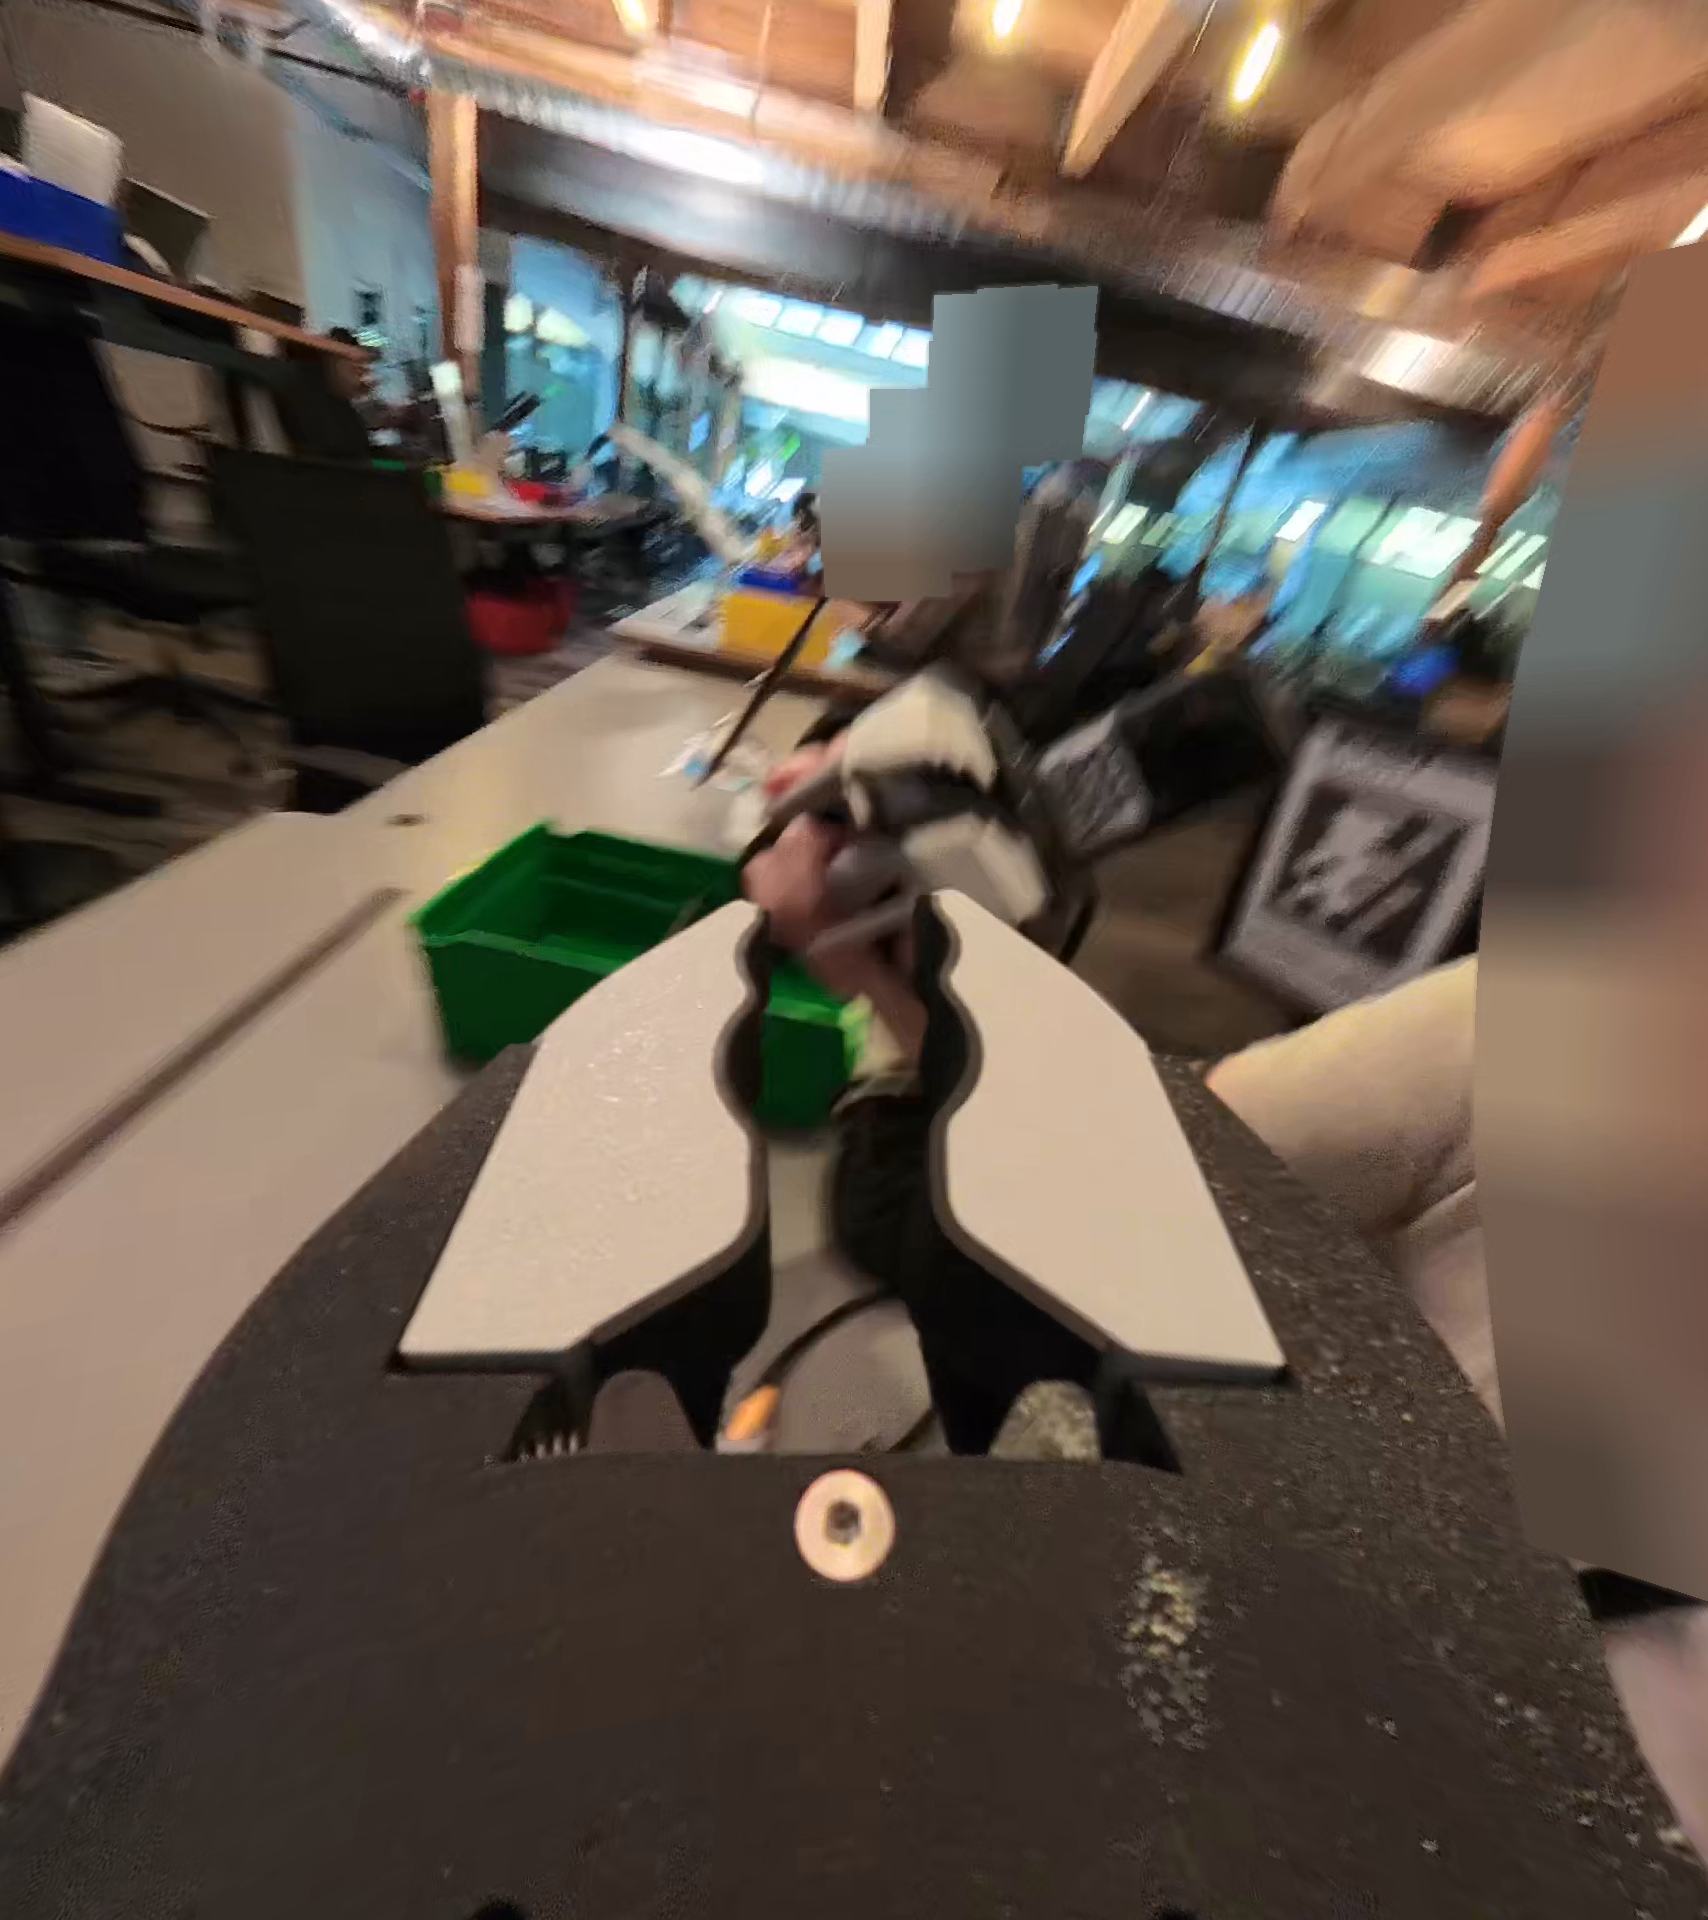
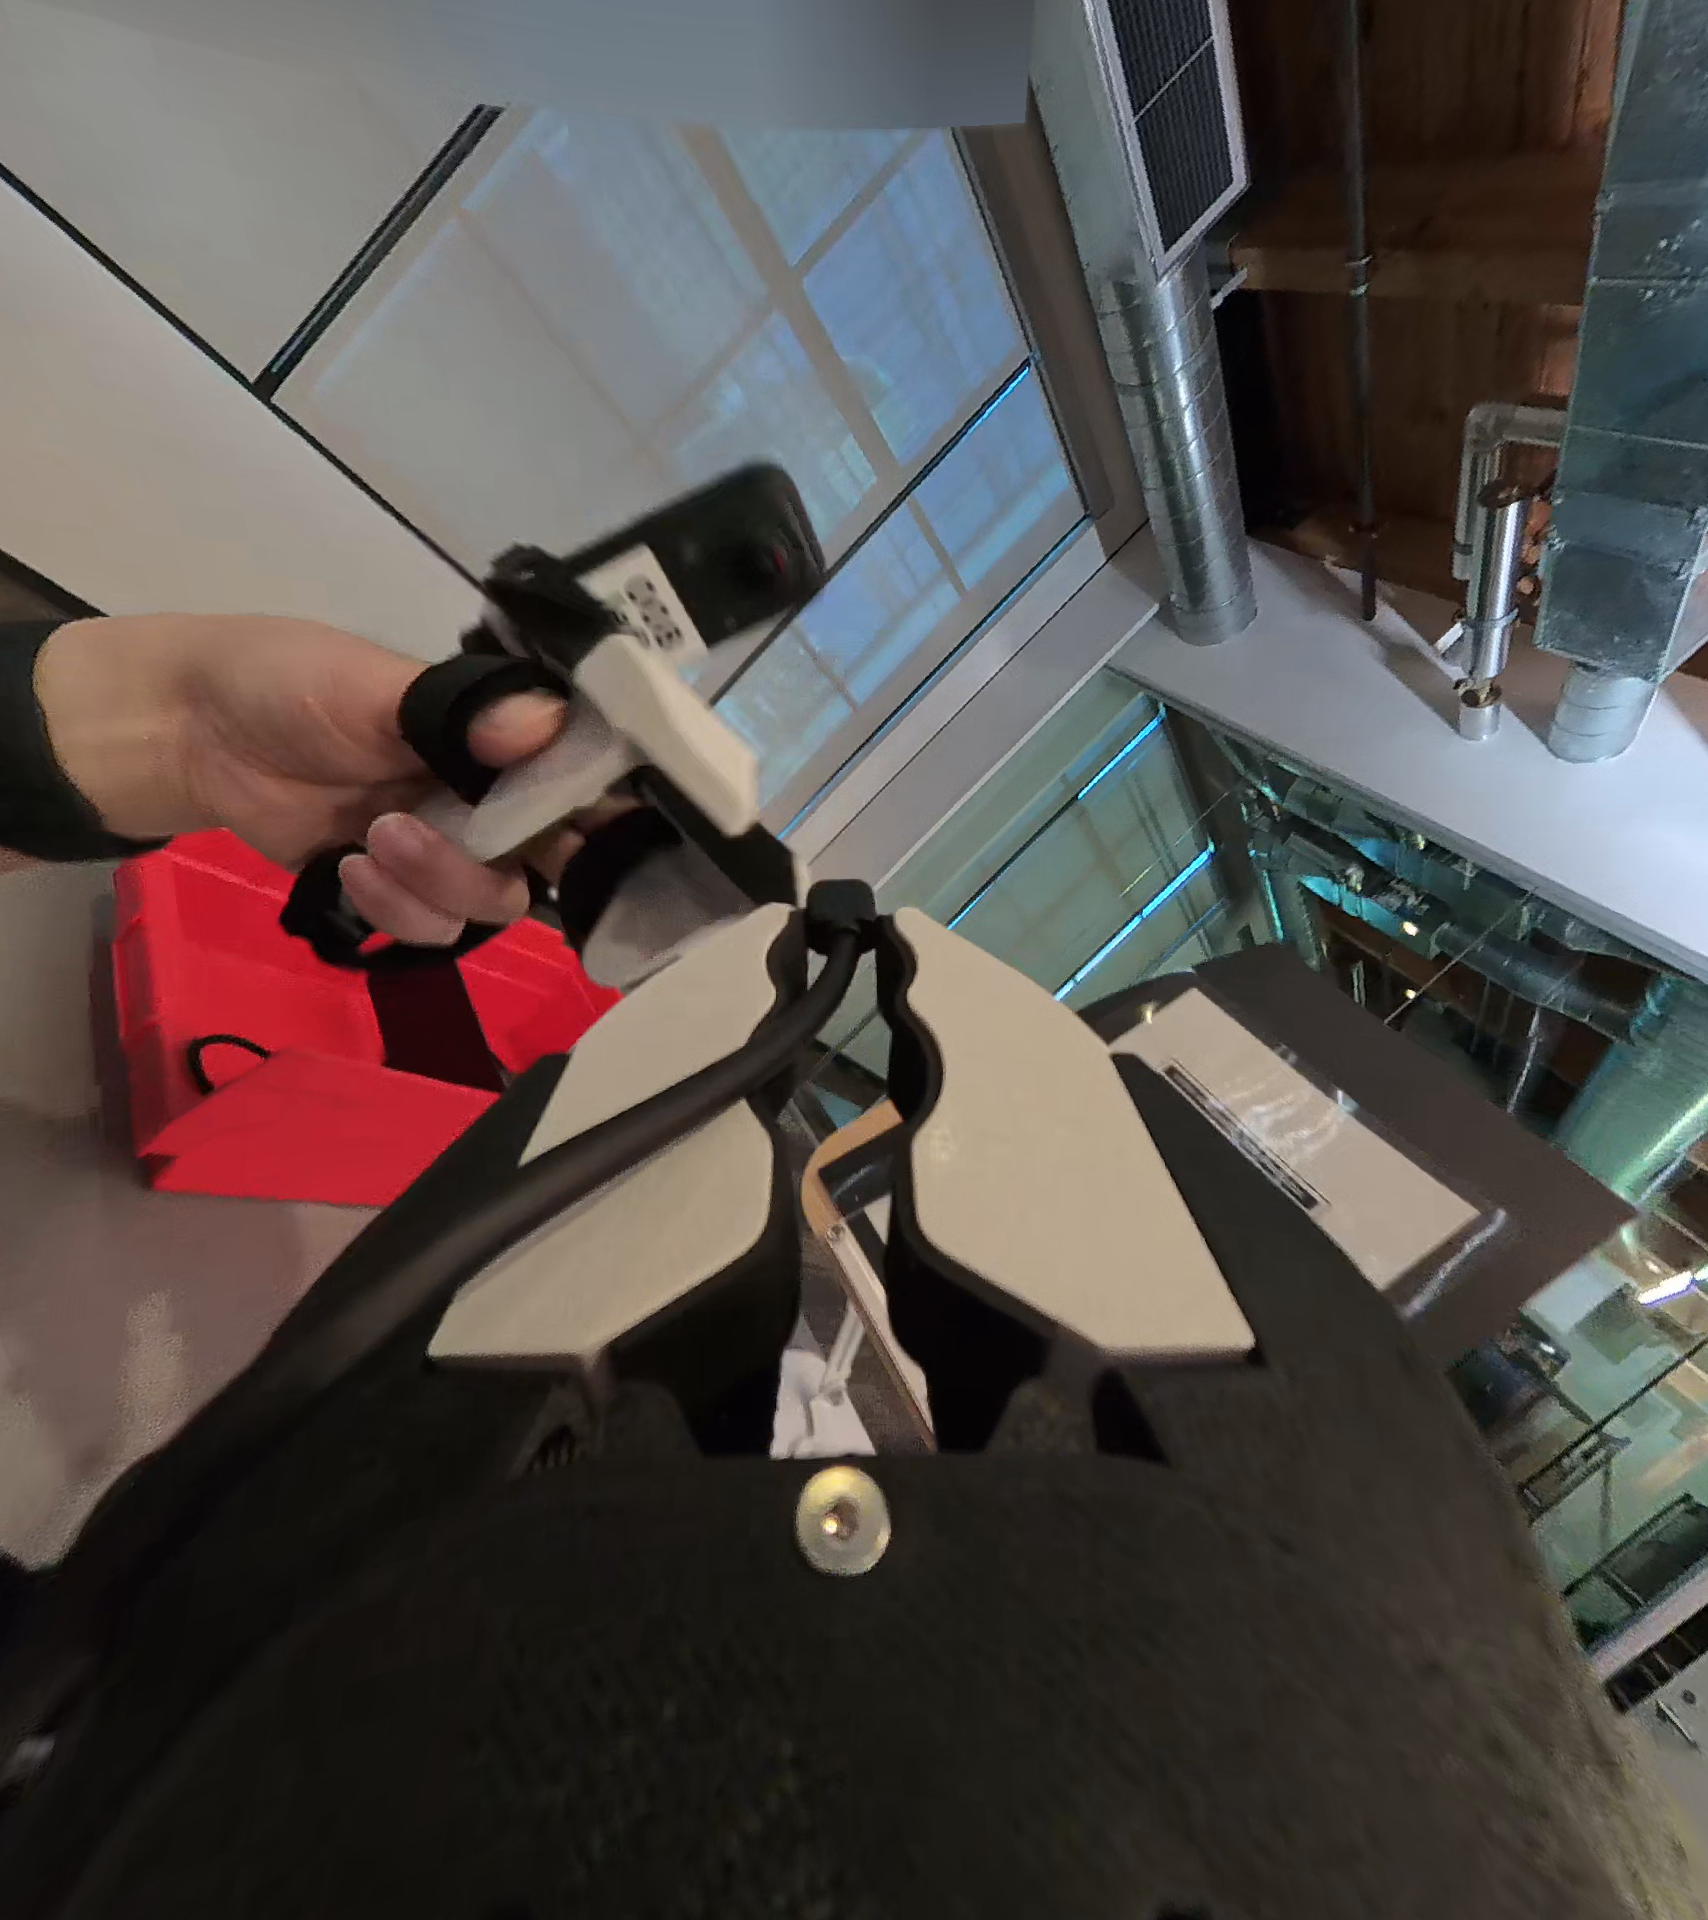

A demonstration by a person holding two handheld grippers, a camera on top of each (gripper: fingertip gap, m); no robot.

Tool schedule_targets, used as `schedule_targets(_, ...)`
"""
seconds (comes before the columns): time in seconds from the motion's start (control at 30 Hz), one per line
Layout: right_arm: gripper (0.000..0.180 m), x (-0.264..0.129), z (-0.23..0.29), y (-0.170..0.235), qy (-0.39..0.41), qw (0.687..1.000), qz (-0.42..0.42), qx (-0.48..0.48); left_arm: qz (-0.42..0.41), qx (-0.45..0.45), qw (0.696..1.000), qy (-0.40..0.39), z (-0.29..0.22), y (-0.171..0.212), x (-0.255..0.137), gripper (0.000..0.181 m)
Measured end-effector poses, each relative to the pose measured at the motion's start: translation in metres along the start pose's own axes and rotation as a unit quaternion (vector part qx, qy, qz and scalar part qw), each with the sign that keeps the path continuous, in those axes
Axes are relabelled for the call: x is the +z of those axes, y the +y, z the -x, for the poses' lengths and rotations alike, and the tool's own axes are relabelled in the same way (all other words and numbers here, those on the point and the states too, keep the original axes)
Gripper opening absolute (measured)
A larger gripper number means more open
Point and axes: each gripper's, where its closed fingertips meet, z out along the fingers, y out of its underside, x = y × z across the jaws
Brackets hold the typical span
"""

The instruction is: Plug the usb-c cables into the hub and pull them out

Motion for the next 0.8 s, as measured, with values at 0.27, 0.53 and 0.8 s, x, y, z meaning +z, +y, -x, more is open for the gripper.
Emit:
schedule_targets(0.27, 0.013, -0.058, -0.058, -0.027, 0.030, 0.999, 0.014, 0.017, 0.383, 0.217, 0.896, -0.065, 0.023, 0.133, -0.017, 0.029)
schedule_targets(0.53, 0.013, -0.073, -0.063, -0.036, 0.030, 0.999, 0.024, -0.003, 0.581, 0.065, 0.811, -0.012, 0.064, 0.252, -0.024, 0.043)
schedule_targets(0.8, 0.013, -0.075, -0.063, -0.035, 0.028, 0.999, 0.025, -0.006, 0.642, 0.063, 0.764, -0.025, 0.086, 0.291, -0.037, 0.047)
